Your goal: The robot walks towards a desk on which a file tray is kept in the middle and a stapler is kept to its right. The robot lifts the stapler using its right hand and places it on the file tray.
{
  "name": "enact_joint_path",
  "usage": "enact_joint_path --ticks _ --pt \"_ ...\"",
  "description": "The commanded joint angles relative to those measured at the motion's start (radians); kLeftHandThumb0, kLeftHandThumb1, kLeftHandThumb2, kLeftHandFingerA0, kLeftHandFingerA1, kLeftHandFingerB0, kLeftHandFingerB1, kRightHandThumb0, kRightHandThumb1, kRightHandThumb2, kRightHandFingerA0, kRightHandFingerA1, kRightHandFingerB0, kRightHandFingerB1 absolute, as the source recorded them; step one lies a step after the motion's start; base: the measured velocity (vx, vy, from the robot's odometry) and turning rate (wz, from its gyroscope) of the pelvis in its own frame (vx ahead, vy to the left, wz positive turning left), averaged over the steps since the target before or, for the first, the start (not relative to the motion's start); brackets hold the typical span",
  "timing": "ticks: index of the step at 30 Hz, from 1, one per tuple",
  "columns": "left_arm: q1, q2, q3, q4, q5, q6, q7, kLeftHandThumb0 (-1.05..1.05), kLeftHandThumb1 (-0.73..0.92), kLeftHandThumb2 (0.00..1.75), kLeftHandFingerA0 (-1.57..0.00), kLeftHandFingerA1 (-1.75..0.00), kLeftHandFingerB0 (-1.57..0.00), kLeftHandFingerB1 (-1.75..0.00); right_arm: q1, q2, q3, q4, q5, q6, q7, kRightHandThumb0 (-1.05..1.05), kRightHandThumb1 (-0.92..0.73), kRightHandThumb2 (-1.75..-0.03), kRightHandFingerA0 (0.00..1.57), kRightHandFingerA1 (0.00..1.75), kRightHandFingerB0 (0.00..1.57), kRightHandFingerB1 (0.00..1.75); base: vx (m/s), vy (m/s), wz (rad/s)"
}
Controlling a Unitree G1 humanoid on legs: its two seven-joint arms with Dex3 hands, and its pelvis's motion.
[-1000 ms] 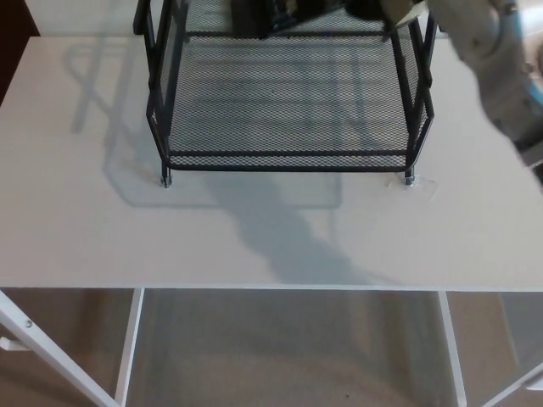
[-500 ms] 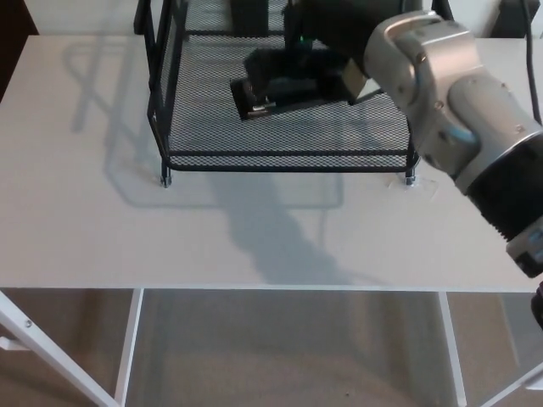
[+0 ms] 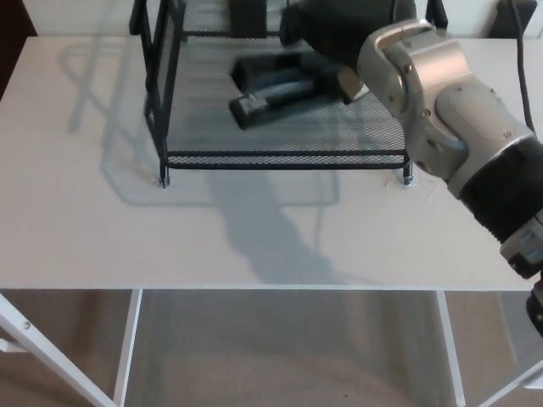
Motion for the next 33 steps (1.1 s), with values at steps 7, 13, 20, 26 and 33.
enact_joint_path --ticks 7,13,20,26,33 --pt "0.004 0.012 0.000 0.011 0.009 -0.032 0.005 -0.89 0.92 0.74 -0.32 -0.57 -0.01 -0.38 -0.119 -0.009 -0.030 -0.035 0.012 -0.008 0.134 -0.93 -0.51 -0.79 0.00 0.10 0.00 0.02 0.00 0.000 0.00" --pt "0.017 0.002 -0.004 0.002 0.012 -0.034 0.017 -0.88 0.92 0.75 -0.34 -0.59 -0.01 -0.39 -0.131 -0.107 -0.098 -0.177 0.043 -0.063 0.202 -0.94 -0.53 -0.81 0.00 0.03 0.08 0.02 0.00 0.000 0.00" --pt "0.030 -0.007 0.011 -0.008 0.000 -0.025 0.026 -0.85 0.73 1.14 -0.33 -0.65 -0.02 -0.43 -0.135 -0.288 -0.268 -0.359 0.158 -0.078 0.364 -0.91 -0.56 -0.83 0.00 0.00 0.03 0.09 0.00 0.000 0.00" --pt "0.034 -0.007 -0.018 0.015 0.034 -0.044 0.035 -0.85 0.77 1.17 -0.38 -0.66 0.00 -0.42 0.018 -0.458 -0.547 -0.649 0.294 0.018 0.435 -0.94 -0.56 -0.87 0.00 0.01 0.11 0.17 0.00 0.000 0.00" --pt "0.036 -0.008 -0.008 0.004 0.019 -0.041 0.035 -0.85 0.91 0.75 -0.34 -0.58 -0.02 -0.37 0.349 -0.600 -1.252 -0.916 0.521 0.069 0.506 -0.69 -0.49 -0.89 0.00 0.30 0.06 0.38 0.00 0.000 0.00"
